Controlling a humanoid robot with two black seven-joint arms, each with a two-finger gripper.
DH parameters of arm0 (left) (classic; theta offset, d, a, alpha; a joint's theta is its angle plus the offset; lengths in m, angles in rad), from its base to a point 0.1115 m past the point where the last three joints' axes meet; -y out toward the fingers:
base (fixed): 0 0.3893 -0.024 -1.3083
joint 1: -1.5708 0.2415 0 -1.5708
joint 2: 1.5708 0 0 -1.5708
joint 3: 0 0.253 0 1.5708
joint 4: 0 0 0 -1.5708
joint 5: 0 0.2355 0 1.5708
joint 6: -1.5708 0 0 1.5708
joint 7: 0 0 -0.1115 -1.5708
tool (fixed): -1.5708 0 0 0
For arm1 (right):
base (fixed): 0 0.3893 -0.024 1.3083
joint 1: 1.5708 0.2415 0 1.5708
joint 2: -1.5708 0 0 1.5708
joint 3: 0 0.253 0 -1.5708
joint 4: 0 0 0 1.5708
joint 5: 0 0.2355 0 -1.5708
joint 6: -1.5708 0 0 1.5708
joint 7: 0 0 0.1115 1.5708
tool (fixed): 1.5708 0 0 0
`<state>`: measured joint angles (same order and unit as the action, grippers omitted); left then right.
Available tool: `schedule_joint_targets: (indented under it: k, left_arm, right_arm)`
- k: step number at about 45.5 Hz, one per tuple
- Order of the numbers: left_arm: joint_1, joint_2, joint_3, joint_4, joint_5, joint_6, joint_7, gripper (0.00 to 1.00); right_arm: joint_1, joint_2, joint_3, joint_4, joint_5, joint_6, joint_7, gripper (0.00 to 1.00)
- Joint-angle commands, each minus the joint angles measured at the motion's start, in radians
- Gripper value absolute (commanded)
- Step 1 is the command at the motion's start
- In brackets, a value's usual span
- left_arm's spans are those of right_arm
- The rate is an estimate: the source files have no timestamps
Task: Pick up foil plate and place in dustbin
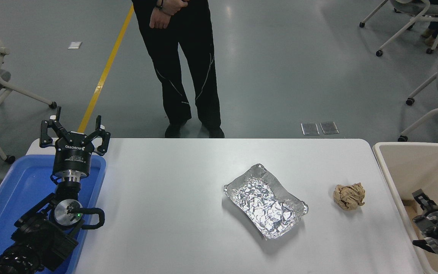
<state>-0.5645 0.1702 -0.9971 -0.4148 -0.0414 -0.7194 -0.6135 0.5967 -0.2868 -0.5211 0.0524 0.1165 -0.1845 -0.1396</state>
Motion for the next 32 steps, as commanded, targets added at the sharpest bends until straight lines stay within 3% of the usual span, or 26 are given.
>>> schedule_joint_targets:
  k: [1, 32]
  left_arm:
    - [0.000, -0.005, -0.002, 0.001, 0.000, 0.000, 0.003, 0.99]
    - [-0.009, -0.006, 0.003, 0.001, 0.000, 0.000, 0.003, 0.99]
  right_arm:
    - [0.000, 0.003, 0.010, 0.000, 0.000, -0.013, 0.000, 1.00]
    - [-0.002, -0.008, 0.007, 0.000, -0.001, -0.009, 0.000, 1.00]
